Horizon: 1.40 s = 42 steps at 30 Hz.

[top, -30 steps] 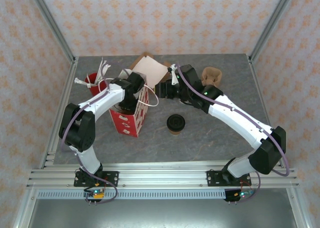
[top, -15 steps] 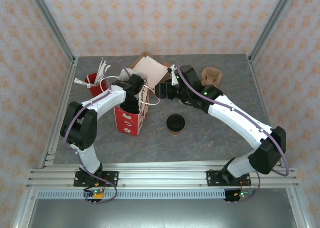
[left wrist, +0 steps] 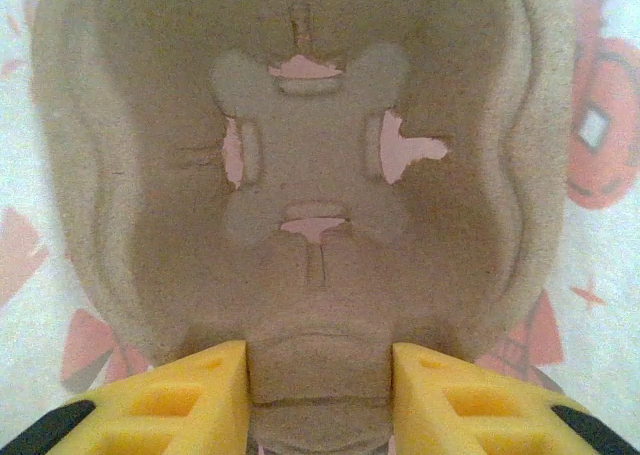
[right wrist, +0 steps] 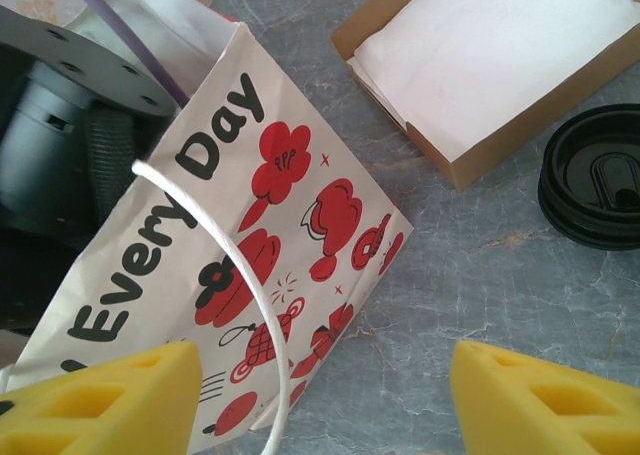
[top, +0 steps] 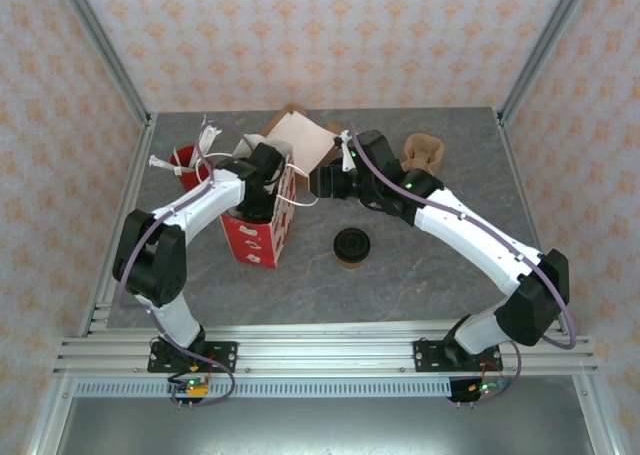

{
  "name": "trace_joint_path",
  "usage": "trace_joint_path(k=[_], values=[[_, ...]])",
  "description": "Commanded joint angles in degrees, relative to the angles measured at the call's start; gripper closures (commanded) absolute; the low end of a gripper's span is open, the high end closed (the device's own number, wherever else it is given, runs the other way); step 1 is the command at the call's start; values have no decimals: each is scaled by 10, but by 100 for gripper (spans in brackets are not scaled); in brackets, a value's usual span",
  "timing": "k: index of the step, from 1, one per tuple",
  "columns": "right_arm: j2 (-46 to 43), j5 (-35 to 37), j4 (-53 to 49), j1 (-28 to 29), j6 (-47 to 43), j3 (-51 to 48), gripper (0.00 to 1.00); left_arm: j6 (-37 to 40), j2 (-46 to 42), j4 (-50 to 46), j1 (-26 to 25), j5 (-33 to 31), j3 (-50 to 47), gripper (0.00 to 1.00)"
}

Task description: Pack the takeout coffee

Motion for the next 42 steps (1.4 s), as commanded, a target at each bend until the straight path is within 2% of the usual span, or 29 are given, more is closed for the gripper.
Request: trace_joint_path(k=[1,17,31,39,42], values=[[0,3,-2,3,2,4,33,-18,-20,-15,8,-6,6,61],[7,-4,8,3,9,-6,32,-101,5,13,10,-3,-16,65],[4,1,5,3,7,-8,32,-12,38,-35,12,-12,13,66],[7,2,-2,3,4,-1,32,1,45,-47,18,-30,20,66],[10,0,0,3,5,0,32,2,44,-39,24,-17,17,66]])
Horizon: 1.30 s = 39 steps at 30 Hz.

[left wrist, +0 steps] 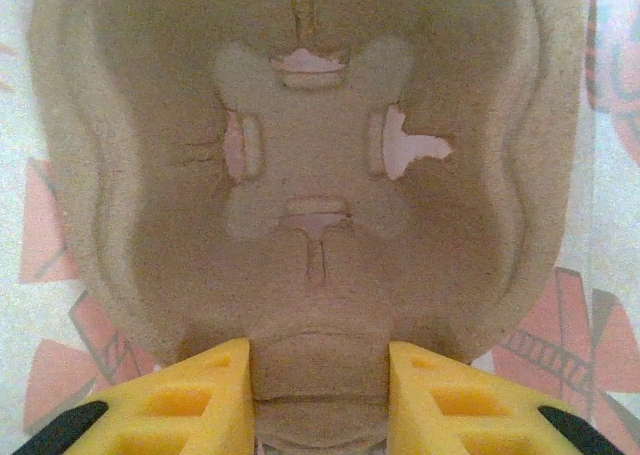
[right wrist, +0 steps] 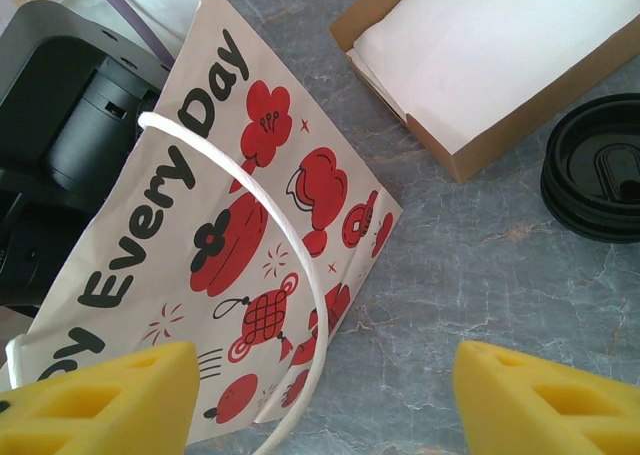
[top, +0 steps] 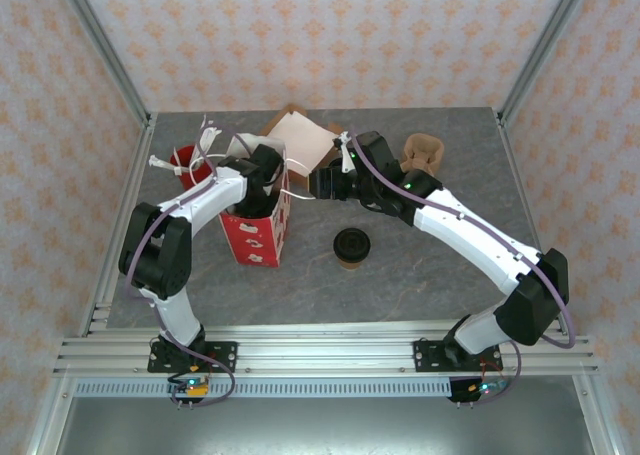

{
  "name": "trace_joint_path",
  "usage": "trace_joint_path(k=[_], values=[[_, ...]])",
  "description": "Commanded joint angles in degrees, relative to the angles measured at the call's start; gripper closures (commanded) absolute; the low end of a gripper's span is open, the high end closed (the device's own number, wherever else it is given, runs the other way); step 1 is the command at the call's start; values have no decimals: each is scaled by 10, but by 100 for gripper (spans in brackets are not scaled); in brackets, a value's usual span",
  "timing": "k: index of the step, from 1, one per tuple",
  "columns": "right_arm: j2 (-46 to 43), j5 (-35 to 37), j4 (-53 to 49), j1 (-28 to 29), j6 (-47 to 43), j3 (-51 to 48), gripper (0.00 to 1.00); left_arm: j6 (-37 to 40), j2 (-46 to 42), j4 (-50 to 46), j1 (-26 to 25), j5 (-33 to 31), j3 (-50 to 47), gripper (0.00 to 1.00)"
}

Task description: Pack the takeout coffee

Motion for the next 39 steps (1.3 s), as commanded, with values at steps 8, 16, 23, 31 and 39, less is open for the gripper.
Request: trace_joint_path(k=[8,16,23,31,39], values=[[16,-1,-4,3,0,13,31,11,22,9,18,12,-5,64],[19,1,-6,3,1,12,31,1,24,54,17,7,-40,61],[17,13,-18,3,-8,18,31,31,-16,63,0,25,-43,62],[-4,41,-51,-6,-35,23,30,101,-48,65,-31,45,-51,62],[-17,46,-61,-18,-41,27,30,134,-31,49,-33,45,-34,62]])
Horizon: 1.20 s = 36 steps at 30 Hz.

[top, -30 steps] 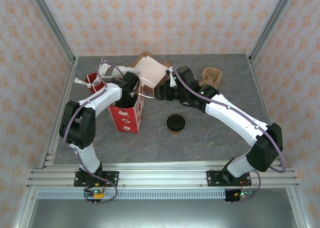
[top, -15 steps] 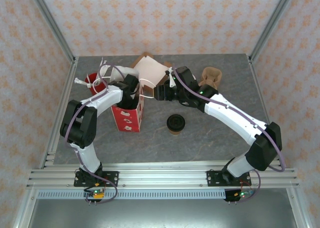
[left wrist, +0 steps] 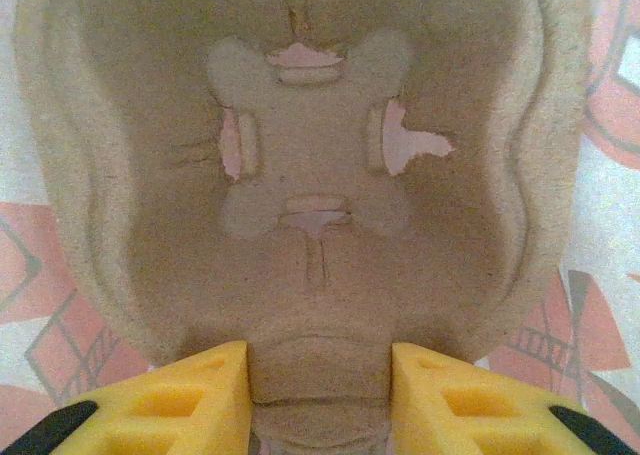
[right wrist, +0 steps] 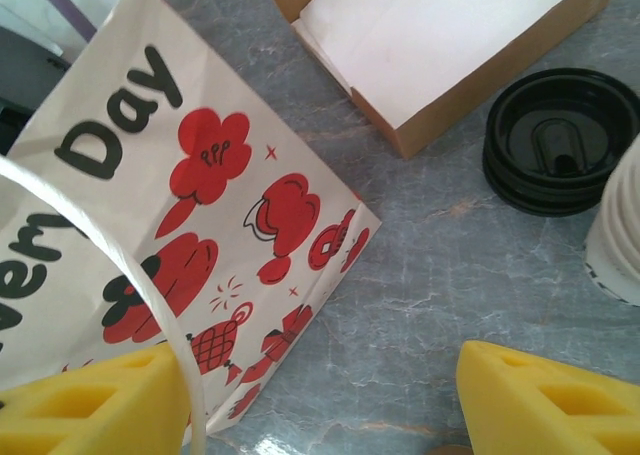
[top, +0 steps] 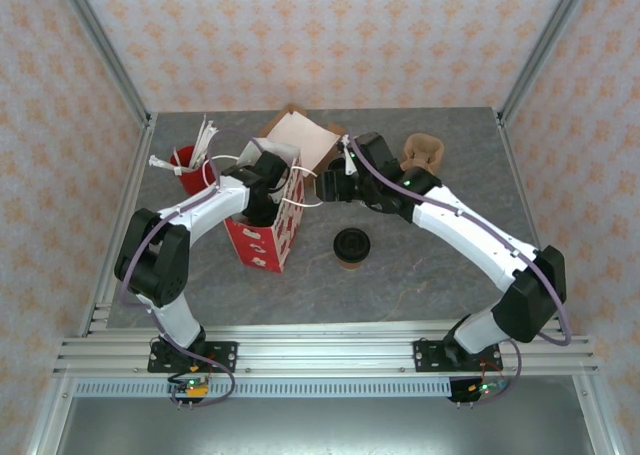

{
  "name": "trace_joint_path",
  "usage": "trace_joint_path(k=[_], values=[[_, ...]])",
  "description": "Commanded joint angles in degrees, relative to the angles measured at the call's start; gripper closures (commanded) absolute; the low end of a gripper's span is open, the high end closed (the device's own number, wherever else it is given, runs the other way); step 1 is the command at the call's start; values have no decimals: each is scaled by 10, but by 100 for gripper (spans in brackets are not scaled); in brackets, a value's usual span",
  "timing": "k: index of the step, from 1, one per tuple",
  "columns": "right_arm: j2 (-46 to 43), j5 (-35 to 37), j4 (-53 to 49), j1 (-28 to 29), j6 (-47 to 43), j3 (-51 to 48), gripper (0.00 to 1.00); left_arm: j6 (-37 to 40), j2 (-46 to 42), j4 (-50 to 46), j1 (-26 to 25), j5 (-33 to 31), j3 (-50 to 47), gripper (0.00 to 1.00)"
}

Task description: Pack the takeout coffee

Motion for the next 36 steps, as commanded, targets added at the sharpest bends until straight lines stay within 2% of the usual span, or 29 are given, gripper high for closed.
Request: trace_joint_path(k=[1,15,19,23,26,32,36], values=[[-25,20,-16,-4,-13,22,30,19,0,-13,-2,-2,15,62],[-30,1,-20,-7,-10,35,28,52,33,-10,-6,-12,17,63],[-39,-79,9,-5,-2,34,18,54,37,-9,-6,-15,18,63],[-32,-160,51,-3,18,34,14,57,35,-7,-5,-14,18,63],[-20,-180,61,0,28,43,13,67,32,-2,-6,-7,15,63],[-21,-123,35,0,22,54,12,102,25,9,-2,-13,8,63],[-20,-110,20,-1,18,61,13,121,26,14,8,-6,7,63]])
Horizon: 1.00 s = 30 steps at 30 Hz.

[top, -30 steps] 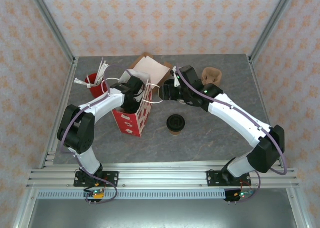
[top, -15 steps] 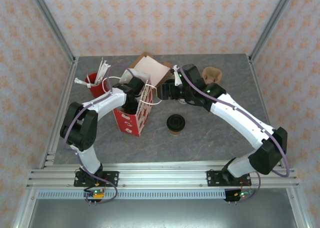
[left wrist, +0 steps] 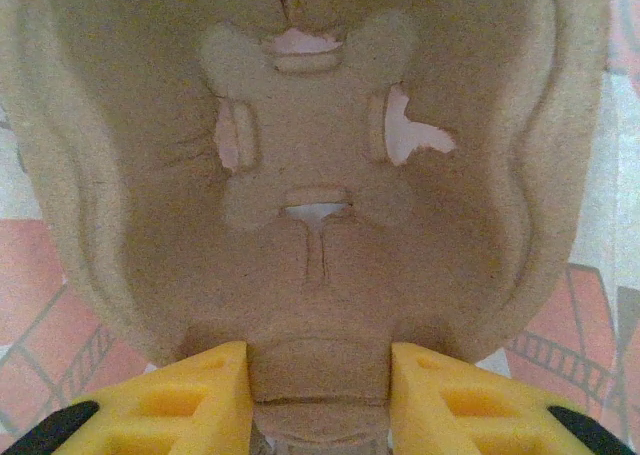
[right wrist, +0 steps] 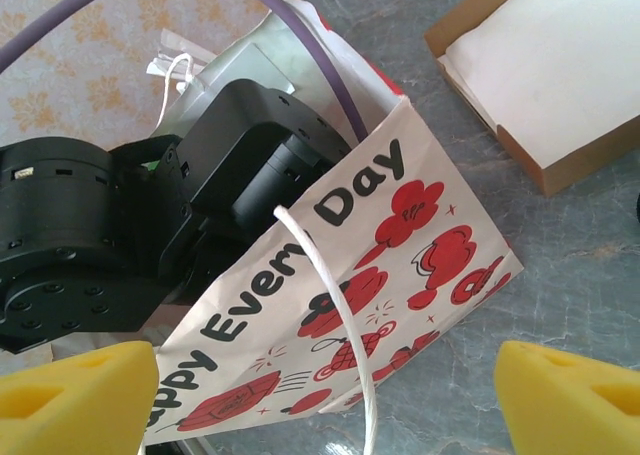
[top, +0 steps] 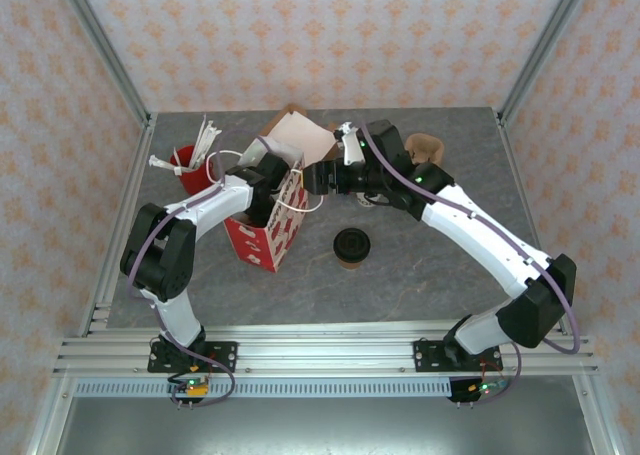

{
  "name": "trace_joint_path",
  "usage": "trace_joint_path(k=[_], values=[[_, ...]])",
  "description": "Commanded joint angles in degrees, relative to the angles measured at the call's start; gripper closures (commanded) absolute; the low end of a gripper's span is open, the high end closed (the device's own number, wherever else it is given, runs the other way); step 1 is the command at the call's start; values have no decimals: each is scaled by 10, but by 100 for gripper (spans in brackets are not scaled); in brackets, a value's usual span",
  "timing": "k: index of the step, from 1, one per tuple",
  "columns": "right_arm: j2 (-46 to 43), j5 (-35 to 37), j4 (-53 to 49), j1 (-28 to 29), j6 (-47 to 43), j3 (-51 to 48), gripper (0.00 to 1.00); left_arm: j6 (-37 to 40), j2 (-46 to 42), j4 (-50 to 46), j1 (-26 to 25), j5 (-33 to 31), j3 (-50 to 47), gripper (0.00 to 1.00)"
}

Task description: Pack the takeout coffee

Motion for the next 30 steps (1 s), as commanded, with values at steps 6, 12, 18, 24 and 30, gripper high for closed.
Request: trace_joint_path(k=[6,12,18,24,30], values=[[7,32,-19,2,-2,29,12,33,30,0,9,-8,14,62],[19,33,-21,2,-1,33,12,39,45,-5,6,-22,14,62],[26,36,-23,2,-2,32,12,45,43,-6,3,-38,9,62],[28,41,-24,2,-3,31,12,41,25,20,3,-43,-6,60],[30,42,-24,2,-4,29,12,24,27,54,-1,-51,-38,56]])
